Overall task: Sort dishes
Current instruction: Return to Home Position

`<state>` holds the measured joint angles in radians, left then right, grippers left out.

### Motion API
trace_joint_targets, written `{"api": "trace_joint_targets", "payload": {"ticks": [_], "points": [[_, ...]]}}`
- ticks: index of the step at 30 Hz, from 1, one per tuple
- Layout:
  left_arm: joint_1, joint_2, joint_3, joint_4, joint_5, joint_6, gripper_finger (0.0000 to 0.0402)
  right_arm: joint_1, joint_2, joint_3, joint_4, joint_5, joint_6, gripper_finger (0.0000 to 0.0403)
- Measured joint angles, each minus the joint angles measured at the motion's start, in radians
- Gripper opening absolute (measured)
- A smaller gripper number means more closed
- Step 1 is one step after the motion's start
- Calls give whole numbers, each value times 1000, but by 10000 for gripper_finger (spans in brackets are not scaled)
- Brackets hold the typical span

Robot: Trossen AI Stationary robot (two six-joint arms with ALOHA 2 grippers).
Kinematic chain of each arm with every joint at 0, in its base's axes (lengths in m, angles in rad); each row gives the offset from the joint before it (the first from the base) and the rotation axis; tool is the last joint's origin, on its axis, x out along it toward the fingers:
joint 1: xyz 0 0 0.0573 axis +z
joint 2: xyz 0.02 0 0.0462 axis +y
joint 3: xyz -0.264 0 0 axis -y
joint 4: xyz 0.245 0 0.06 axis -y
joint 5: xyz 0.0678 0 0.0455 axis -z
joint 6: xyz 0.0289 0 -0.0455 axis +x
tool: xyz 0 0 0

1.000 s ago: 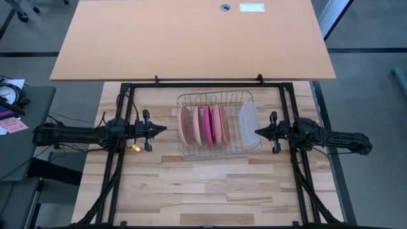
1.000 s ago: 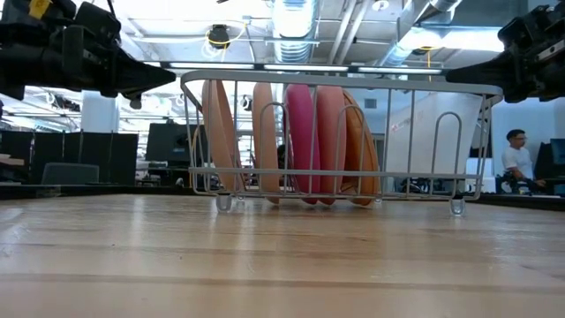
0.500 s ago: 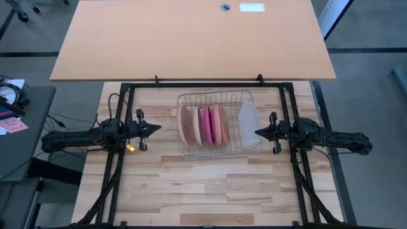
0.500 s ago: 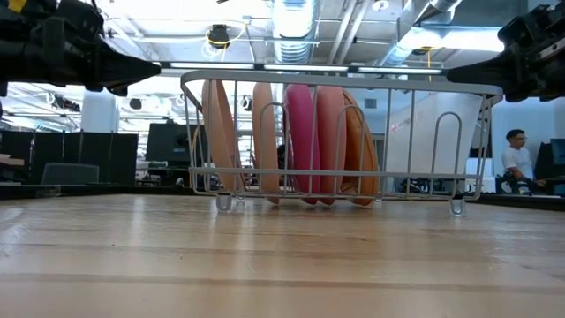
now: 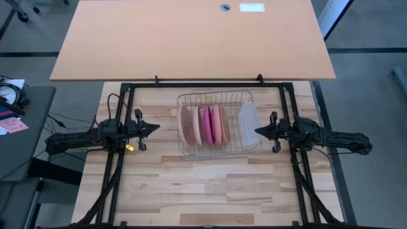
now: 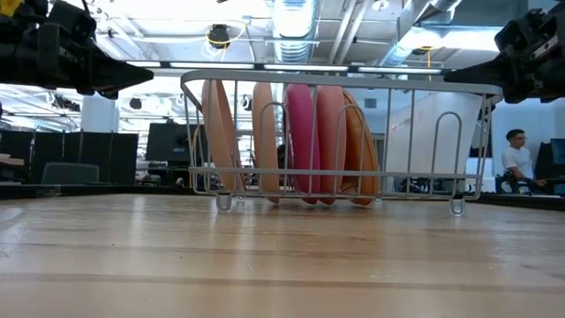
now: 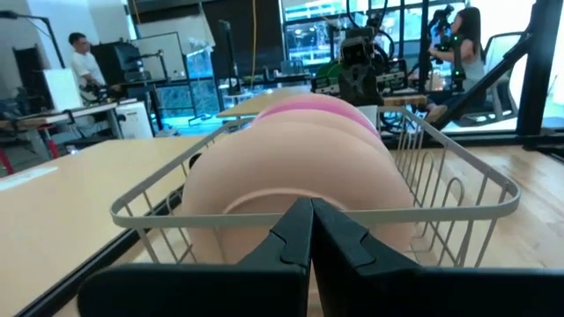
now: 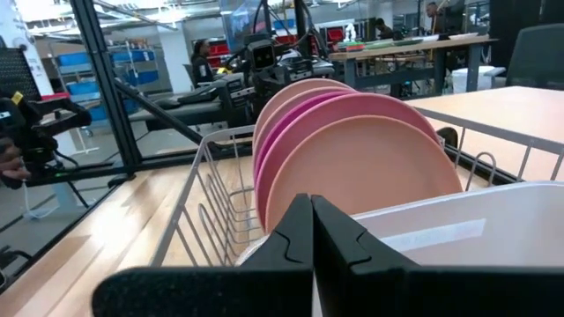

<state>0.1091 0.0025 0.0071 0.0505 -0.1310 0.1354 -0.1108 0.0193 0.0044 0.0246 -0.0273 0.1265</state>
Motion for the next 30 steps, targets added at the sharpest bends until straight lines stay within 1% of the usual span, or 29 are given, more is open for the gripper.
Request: {"api": "trace_joint_targets", "payload": {"ticks": [10, 19, 23, 30], "points": [[0, 2, 0, -1, 0, -73, 0, 2, 0, 0, -4, 9, 16, 0], [-1, 5, 0, -4, 10, -102, 0, 75, 23, 0, -8, 30, 24, 0], [-16, 23, 0, -7, 23, -97, 0, 94, 23, 0, -8, 31, 24, 0], [-55, 59, 0, -7, 23, -74, 0, 95, 23, 0, -7, 53, 18, 0]]}}
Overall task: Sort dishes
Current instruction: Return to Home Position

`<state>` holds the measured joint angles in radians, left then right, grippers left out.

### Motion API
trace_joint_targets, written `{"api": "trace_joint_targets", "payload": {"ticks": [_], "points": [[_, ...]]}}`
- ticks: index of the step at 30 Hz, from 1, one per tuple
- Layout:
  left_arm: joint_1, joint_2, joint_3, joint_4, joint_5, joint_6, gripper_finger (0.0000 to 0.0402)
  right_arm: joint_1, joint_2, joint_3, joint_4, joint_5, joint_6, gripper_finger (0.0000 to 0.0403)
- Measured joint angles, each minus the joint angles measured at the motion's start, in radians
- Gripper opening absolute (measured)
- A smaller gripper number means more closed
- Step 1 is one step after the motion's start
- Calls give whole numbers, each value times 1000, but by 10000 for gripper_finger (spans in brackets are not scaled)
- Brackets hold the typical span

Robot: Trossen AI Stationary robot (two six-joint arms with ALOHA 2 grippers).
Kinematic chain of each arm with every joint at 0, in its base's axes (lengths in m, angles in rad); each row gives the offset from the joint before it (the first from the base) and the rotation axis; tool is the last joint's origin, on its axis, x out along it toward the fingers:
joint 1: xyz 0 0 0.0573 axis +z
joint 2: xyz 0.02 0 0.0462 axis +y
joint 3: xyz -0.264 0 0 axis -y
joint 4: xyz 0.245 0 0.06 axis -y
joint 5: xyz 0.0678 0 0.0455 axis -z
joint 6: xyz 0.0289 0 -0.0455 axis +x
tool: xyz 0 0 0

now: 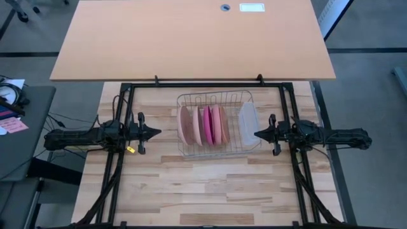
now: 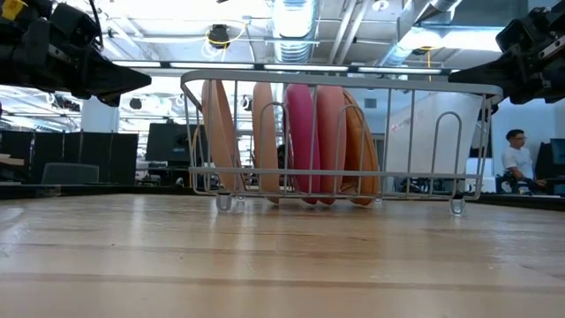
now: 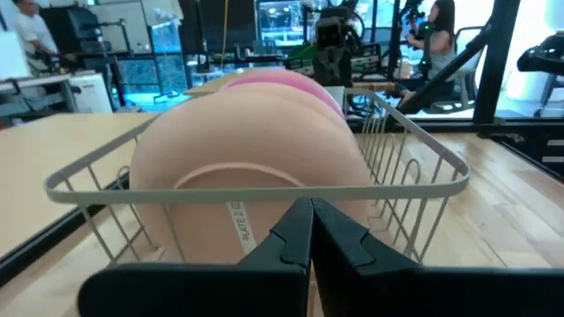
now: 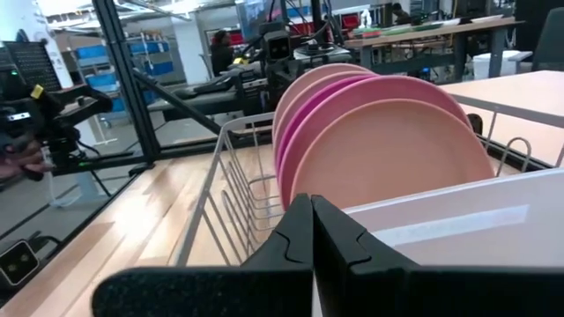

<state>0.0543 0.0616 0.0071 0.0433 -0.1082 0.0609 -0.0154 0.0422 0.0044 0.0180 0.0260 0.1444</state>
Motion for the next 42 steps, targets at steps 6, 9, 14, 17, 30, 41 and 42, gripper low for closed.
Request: {"api": "trace_joint_targets", "payload": {"ticks": [6, 9, 14, 17, 30, 41, 42], "points": [[-5, -50, 0, 6, -16, 29, 0, 0, 0, 0, 1, 2, -3, 0], [-5, -60, 0, 11, -16, 36, 0, 0, 0, 0, 1, 2, -10, 0], [-5, -57, 0, 6, -16, 38, 0, 0, 0, 0, 1, -1, -14, 1], [-5, -57, 0, 5, -16, 42, 0, 0, 0, 0, 1, -1, -13, 7], [-4, -57, 0, 5, -16, 37, 0, 0, 0, 0, 7, -1, -13, 12], [-4, -57, 0, 6, -16, 40, 0, 0, 0, 0, 7, -1, -13, 11], [-4, -57, 0, 6, -16, 40, 0, 0, 0, 0, 6, -2, -13, 11]]}}
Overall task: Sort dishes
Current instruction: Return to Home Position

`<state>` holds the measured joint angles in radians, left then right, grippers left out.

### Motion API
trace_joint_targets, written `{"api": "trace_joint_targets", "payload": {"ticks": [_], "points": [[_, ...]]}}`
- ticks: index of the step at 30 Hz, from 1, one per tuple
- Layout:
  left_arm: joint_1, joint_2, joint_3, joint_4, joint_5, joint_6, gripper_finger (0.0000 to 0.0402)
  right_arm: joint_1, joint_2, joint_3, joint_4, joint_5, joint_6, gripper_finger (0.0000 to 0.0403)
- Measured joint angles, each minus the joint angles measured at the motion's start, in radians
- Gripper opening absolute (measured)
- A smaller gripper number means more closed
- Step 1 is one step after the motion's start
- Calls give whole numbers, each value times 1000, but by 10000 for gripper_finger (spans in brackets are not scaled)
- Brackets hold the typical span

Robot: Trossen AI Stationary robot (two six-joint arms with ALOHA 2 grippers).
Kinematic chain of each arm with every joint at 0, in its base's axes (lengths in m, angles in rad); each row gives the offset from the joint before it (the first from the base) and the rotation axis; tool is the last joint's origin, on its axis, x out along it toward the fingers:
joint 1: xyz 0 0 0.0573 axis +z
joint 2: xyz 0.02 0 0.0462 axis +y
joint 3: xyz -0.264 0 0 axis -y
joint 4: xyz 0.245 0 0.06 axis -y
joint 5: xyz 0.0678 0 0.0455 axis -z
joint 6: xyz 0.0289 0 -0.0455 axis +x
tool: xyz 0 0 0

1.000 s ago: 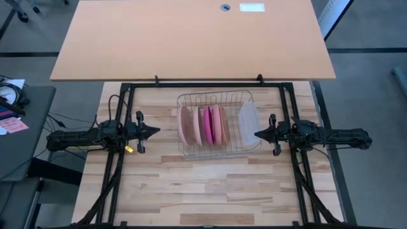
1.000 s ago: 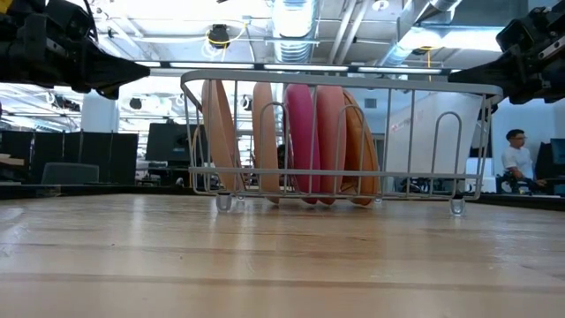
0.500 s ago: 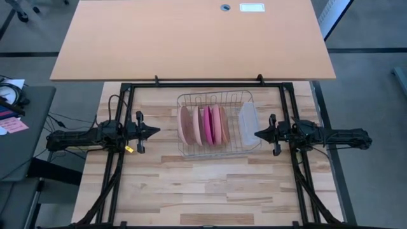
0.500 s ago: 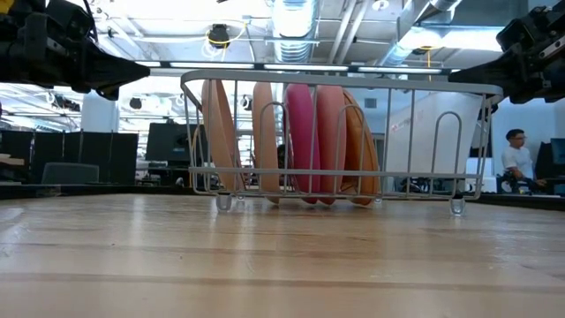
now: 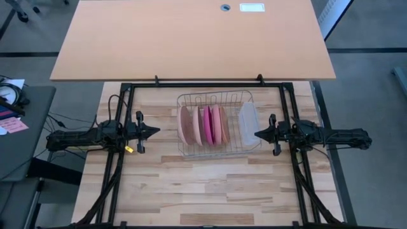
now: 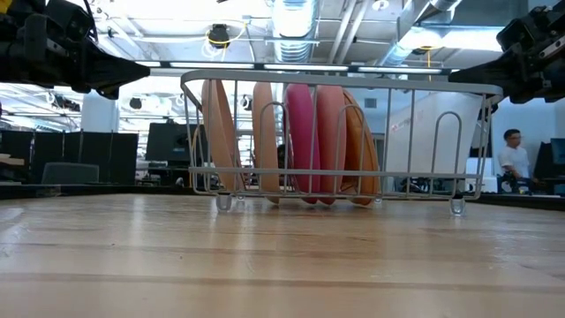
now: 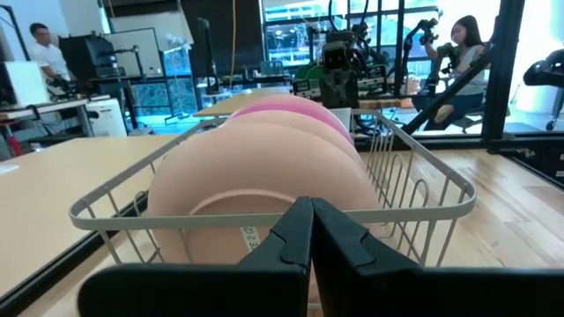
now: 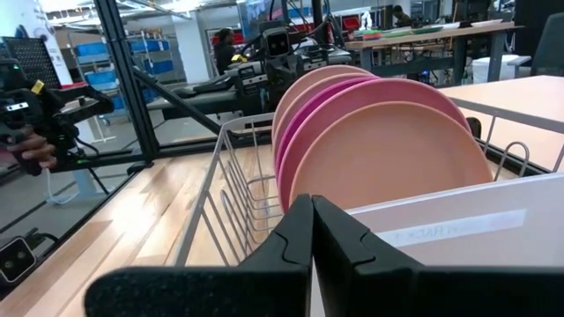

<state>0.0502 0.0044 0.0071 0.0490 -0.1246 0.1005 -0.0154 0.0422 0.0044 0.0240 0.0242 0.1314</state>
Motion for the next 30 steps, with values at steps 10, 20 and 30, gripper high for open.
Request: {"api": "trace_joint_targets", "payload": {"ticks": [10, 20, 30], "points": [[0, 0, 0, 0, 0, -11, 0, 0, 0, 0, -2, -2, 0, 11], [0, 0, 0, 1, 0, -14, 0, 0, 0, 0, -3, -2, 0, 11], [0, 0, 0, 1, 0, -15, 0, 0, 0, 0, -4, -2, 0, 11]]}}
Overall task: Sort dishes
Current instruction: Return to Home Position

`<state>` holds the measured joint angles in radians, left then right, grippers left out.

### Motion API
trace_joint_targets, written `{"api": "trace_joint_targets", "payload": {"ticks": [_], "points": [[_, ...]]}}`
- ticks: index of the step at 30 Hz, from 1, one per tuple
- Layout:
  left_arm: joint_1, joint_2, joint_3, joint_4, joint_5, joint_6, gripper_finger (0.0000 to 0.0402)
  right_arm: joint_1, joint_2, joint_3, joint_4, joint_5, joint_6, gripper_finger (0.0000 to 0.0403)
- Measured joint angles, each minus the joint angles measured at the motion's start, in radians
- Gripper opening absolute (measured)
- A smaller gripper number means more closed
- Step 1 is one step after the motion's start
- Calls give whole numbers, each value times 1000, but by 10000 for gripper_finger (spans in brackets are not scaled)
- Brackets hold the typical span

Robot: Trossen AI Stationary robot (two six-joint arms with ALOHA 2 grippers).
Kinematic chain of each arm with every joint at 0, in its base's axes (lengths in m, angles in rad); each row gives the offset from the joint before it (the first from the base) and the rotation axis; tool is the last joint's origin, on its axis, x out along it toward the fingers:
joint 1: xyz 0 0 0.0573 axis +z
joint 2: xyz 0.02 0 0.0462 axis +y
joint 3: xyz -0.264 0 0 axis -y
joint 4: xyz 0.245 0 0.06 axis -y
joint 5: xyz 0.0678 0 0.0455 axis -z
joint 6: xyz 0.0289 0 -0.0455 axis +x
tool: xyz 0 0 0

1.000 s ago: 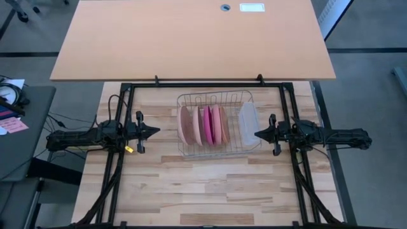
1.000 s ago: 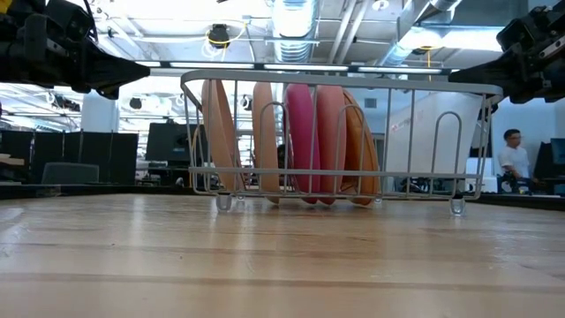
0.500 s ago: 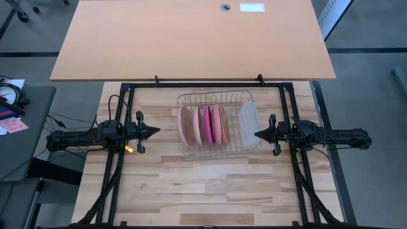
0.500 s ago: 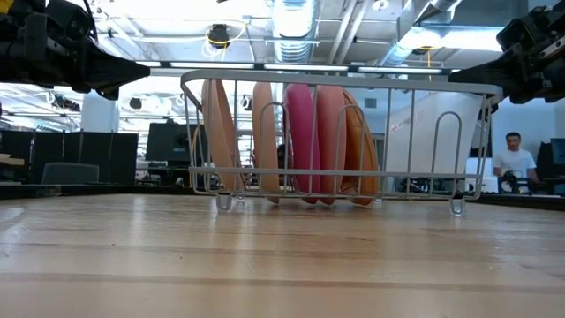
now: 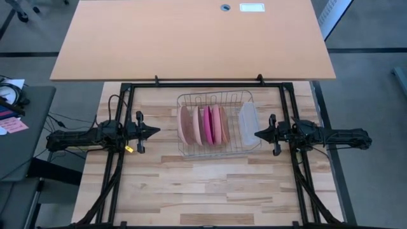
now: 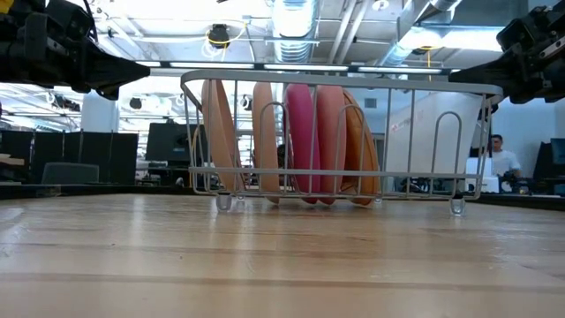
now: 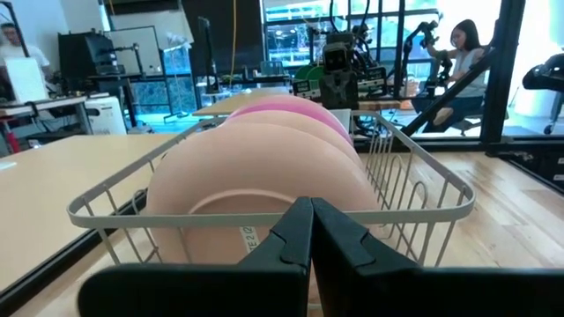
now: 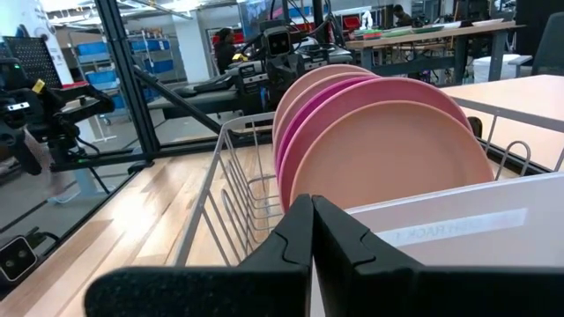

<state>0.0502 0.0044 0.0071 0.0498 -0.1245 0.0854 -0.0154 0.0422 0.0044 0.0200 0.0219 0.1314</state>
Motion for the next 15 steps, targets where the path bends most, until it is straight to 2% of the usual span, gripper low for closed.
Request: {"api": "trace_joint_targets", "payload": {"ticks": [15], "points": [[0, 0, 0, 0, 0, -1, 0, 0, 0, 0, 0, 0, 0, 11]]}}
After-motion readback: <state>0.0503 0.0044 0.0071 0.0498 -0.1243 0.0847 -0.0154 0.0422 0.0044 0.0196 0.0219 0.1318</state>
